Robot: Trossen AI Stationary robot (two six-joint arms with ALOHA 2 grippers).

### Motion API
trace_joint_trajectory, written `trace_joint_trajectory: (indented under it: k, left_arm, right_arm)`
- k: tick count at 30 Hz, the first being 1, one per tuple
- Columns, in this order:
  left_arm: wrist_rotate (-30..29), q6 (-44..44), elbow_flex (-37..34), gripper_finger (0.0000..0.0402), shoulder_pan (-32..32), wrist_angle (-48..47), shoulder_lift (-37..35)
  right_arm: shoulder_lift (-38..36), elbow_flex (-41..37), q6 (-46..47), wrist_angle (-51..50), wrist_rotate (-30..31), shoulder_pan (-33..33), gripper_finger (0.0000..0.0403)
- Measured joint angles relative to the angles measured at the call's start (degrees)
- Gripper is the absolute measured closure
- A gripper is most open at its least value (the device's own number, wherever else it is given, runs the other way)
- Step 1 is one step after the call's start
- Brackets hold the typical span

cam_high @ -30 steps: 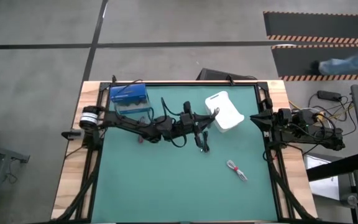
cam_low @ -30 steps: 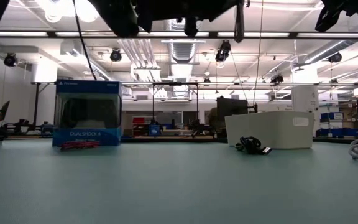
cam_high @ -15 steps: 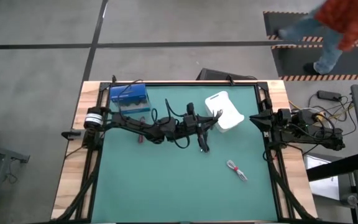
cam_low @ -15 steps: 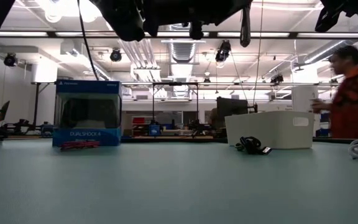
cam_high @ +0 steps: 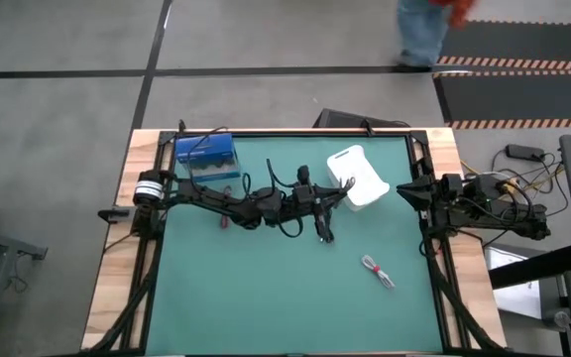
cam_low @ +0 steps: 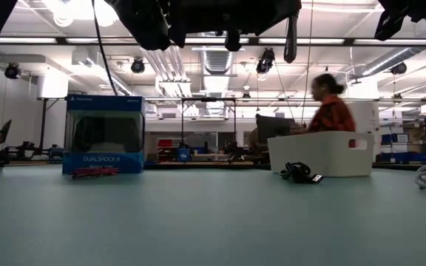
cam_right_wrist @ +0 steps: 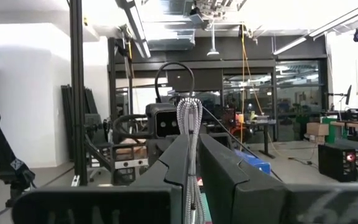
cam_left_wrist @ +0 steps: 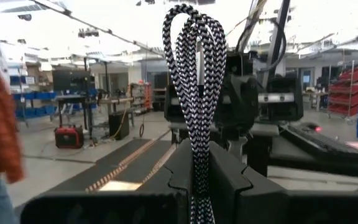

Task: Pick and place USB-C Cables
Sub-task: Put the black and white charger cable into the white container

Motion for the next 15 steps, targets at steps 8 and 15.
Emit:
trace_joint_trajectory:
  k: [8, 15]
  left_arm:
    - [0.02, -1.39, -0.09, 0.0391, -0.13, -5.31, 0.0]
    - [1.47, -1.38, -0.15, 0.0391, -0.37, -5.48, 0.0]
  right_arm:
    - [0.0, 0.0, 0.15, -1.04, 0.0, 0.0, 0.0374]
    - [1.38, -0.67, 2.34, -6.37, 0.41, 0.0, 0.0374]
